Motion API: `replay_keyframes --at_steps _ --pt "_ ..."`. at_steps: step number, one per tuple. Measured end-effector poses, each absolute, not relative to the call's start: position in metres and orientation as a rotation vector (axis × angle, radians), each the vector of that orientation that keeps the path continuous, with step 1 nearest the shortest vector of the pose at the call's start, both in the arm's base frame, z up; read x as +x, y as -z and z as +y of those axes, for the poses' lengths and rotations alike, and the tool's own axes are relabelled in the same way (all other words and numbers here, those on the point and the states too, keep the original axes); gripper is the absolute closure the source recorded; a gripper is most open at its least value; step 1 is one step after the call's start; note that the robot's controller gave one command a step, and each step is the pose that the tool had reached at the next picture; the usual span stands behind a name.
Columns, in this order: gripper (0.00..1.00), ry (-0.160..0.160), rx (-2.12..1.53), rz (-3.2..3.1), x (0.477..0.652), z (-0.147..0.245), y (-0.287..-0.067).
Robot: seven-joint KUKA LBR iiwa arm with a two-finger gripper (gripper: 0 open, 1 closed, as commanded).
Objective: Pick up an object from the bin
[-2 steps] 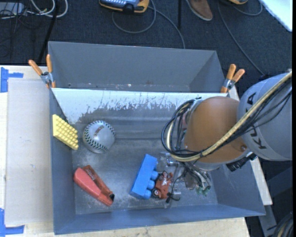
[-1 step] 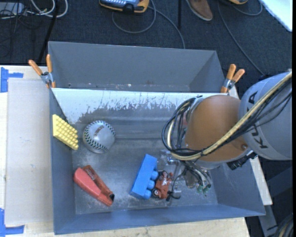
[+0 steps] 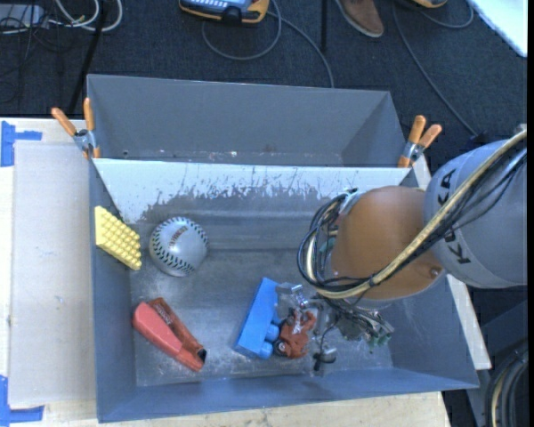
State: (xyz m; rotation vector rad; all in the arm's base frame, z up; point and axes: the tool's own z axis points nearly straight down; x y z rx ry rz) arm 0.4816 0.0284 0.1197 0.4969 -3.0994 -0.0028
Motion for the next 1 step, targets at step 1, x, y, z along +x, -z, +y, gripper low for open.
replay_keyframes --at_steps 1 --pt "0.0 0.003 0.779 -3.043 0.4957 0.0192 -0.0692"
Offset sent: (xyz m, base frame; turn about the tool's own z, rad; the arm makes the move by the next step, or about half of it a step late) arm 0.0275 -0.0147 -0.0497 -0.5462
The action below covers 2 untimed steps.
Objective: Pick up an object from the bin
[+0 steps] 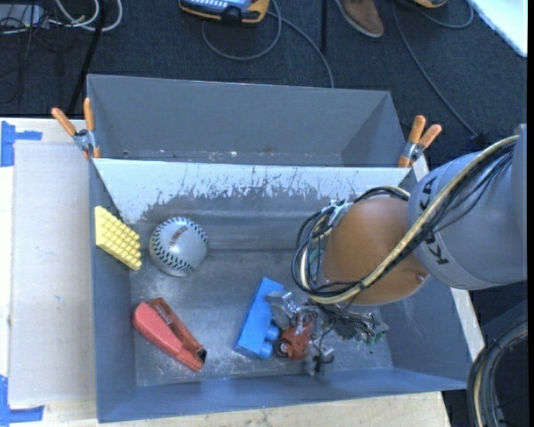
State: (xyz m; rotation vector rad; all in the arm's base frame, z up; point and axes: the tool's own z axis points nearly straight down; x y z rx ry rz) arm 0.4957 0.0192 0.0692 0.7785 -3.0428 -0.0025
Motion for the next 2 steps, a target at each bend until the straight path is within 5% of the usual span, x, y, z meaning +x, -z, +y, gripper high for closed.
replay_keyframes --at_steps 2 --pt "0.0 0.004 1.545 -2.735 0.4951 0.0073 -0.07"
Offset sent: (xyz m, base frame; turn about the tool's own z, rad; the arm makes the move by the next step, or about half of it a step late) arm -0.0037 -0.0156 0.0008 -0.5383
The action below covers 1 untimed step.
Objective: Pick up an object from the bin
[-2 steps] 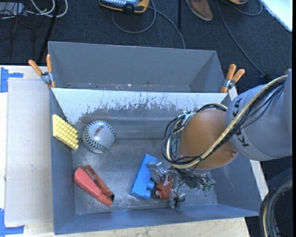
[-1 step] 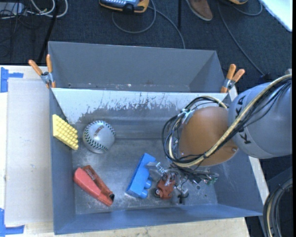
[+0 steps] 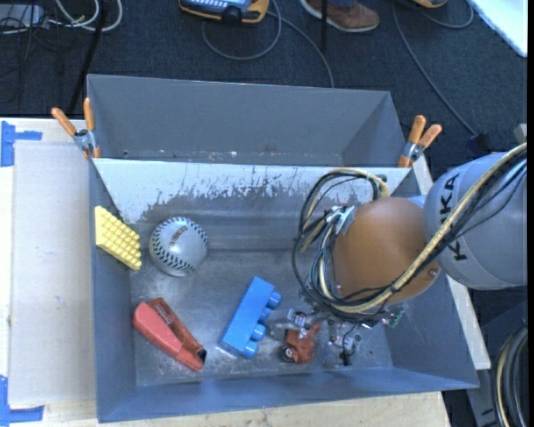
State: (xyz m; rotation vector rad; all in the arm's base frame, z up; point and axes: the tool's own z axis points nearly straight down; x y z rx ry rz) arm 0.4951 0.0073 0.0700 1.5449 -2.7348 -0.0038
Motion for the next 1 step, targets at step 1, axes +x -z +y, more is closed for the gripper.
replay_keyframes --at_steps 1 --pt "1.0 0.004 1.049 -2.96 0.503 0.0171 -0.07"
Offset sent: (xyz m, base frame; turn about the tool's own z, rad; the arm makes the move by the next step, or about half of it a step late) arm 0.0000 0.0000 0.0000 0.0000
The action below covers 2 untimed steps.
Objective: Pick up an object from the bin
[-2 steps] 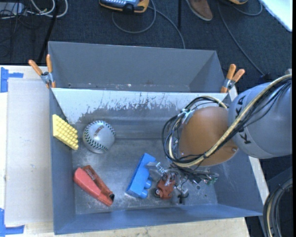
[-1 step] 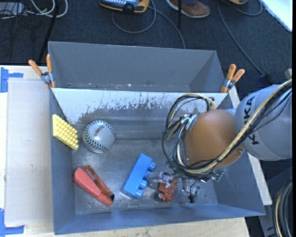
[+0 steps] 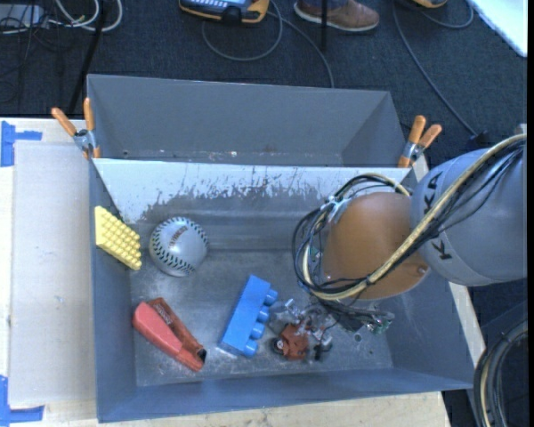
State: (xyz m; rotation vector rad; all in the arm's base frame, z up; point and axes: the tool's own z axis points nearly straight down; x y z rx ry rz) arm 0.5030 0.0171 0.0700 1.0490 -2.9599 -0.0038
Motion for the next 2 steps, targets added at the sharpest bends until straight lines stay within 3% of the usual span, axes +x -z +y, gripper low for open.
replay_keyframes --at_steps 2 --pt "1.0 0.005 1.047 -2.96 0.5026 0.0171 -0.0721"
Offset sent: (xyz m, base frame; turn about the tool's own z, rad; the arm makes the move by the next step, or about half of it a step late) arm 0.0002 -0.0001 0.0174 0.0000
